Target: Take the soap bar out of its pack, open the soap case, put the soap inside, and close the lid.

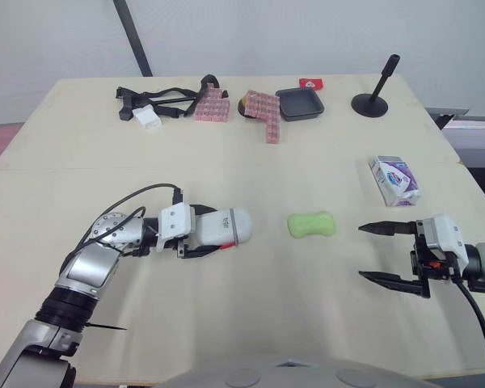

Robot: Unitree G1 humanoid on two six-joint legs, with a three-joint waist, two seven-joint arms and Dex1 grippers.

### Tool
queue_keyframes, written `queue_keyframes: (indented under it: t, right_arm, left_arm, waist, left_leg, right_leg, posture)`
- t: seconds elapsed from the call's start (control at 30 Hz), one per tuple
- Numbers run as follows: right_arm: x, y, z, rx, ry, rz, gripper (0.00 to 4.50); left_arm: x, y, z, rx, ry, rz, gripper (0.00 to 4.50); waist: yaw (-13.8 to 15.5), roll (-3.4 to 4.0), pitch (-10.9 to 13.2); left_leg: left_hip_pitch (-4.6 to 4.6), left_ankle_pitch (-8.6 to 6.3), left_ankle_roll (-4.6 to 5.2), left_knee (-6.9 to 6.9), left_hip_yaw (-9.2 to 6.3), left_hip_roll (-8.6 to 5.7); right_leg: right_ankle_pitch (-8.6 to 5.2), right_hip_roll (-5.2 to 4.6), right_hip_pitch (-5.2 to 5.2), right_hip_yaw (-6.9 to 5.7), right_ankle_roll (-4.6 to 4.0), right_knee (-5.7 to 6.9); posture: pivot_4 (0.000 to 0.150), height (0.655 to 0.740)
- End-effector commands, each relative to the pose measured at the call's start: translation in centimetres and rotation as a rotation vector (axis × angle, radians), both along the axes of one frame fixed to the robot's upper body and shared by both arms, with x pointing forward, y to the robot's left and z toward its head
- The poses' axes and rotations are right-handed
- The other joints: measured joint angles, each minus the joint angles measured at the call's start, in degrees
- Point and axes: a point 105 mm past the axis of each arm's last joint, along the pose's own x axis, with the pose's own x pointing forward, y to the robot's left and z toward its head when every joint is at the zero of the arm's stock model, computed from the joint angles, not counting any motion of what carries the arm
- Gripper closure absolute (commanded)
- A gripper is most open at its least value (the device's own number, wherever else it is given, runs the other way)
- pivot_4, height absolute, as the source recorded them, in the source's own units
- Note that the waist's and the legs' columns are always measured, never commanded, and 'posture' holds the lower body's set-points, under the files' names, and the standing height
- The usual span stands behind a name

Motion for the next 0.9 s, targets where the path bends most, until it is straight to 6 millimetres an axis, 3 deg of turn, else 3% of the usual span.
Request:
queue_keyframes:
  t: [0.03,0.37,0.73,0.9]
  right_arm:
    - [0.2,0.0,0.9,-0.006,-0.038,0.007,0.0]
    - [0.7,0.5,2.3,0.073,-0.081,0.004,0.0]
    - [-0.7,2.3,3.4,0.118,-0.126,0.158,0.0]
    - [-0.6,2.6,2.8,0.073,-0.033,0.136,0.0]
  left_arm:
    - [0.2,0.1,0.4,0.003,-0.026,-0.005,1.02]
    - [0.6,0.0,1.2,-0.028,-0.043,-0.02,1.02]
    - [0.7,0.0,1.1,-0.024,-0.048,-0.032,1.02]
    - [1.0,-1.1,3.3,-0.113,-0.136,-0.06,1.02]
  waist:
    - [0.0,0.0,0.0]
    - [0.01,0.0,0.0]
    - [0.04,0.0,0.0]
    - [0.15,0.0,0.0]
  left_leg:
    - [0.0,0.0,0.0,0.0,0.0,0.0]
    - [0.01,0.03,0.05,0.03,0.0,0.0]
    - [0.01,0.05,0.09,0.1,0.0,0.01]
    - [-0.02,0.08,0.14,0.14,0.0,0.01]
  right_leg:
    - [0.0,0.0,0.0,0.0,0.0,0.0]
    - [0.0,-0.03,-0.02,-0.05,0.0,0.02]
    - [-0.01,-0.1,-0.05,-0.2,-0.01,0.03]
    - [-0.01,-0.15,-0.06,-0.31,-0.01,0.03]
  posture:
    - [0.15,0.7374]
    - [0.15,0.7374]
    - [0.15,0.7374]
    - [0.15,0.7374]
